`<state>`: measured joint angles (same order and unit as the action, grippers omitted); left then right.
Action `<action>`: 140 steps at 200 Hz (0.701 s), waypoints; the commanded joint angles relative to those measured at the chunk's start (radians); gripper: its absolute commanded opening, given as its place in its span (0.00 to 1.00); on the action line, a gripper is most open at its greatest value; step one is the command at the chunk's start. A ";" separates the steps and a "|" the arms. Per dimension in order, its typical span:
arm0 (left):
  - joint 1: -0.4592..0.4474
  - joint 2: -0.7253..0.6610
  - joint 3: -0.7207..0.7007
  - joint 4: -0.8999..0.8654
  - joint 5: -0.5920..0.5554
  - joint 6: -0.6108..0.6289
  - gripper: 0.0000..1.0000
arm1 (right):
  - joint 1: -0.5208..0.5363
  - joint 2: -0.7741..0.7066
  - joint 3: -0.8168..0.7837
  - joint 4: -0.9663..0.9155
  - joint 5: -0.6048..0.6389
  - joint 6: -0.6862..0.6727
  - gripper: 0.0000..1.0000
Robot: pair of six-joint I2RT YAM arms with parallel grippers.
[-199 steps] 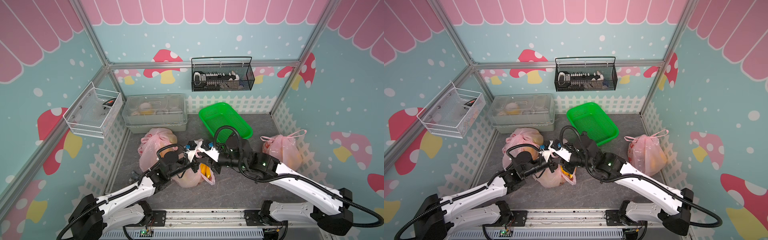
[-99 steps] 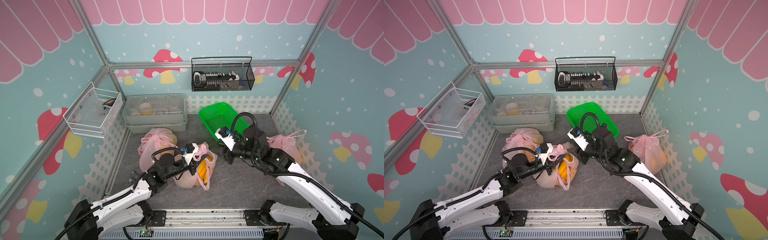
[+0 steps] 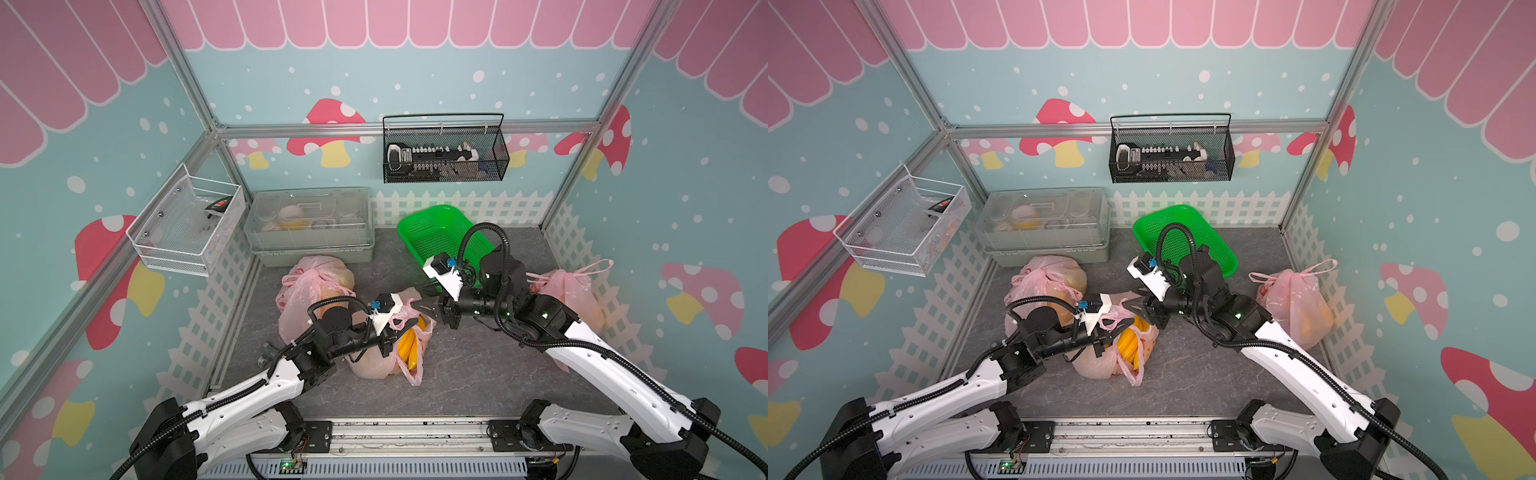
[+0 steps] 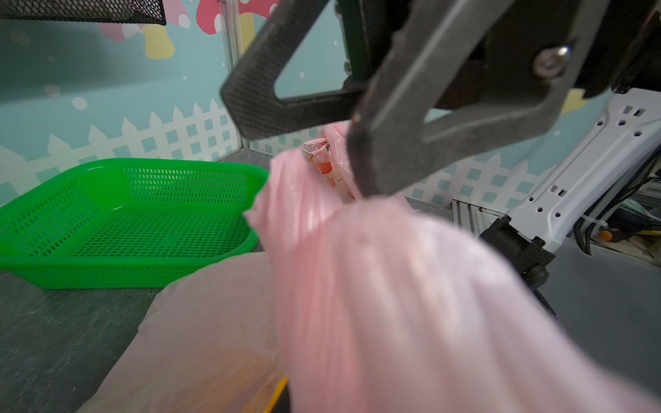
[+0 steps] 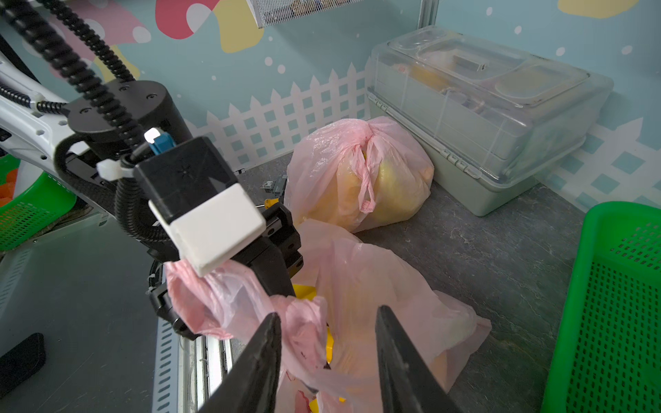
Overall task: Place the banana into a plastic bag & tie a knot
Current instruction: Cross the plastic bag at the center of the board.
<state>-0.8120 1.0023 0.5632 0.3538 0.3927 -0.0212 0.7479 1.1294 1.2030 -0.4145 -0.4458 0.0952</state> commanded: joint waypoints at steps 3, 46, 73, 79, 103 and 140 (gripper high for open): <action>0.006 0.001 0.017 -0.014 0.046 0.023 0.08 | 0.011 0.020 -0.004 0.024 -0.037 0.001 0.38; 0.007 -0.021 0.006 -0.016 0.012 0.021 0.10 | 0.037 0.041 -0.002 -0.007 -0.039 -0.018 0.22; 0.015 -0.034 -0.004 -0.012 -0.018 0.004 0.11 | 0.039 0.021 -0.010 -0.020 0.007 -0.015 0.03; 0.022 -0.036 -0.006 -0.008 -0.026 -0.005 0.12 | 0.039 0.011 -0.013 -0.024 0.037 -0.014 0.00; 0.067 -0.050 -0.028 0.023 -0.022 -0.066 0.13 | 0.041 -0.041 -0.032 -0.021 0.171 -0.008 0.00; 0.097 -0.049 -0.040 0.022 -0.029 -0.097 0.12 | 0.051 -0.101 -0.049 -0.004 0.222 -0.010 0.00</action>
<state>-0.7307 0.9646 0.5369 0.3557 0.3840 -0.0837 0.7822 1.0733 1.1709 -0.4328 -0.2832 0.0978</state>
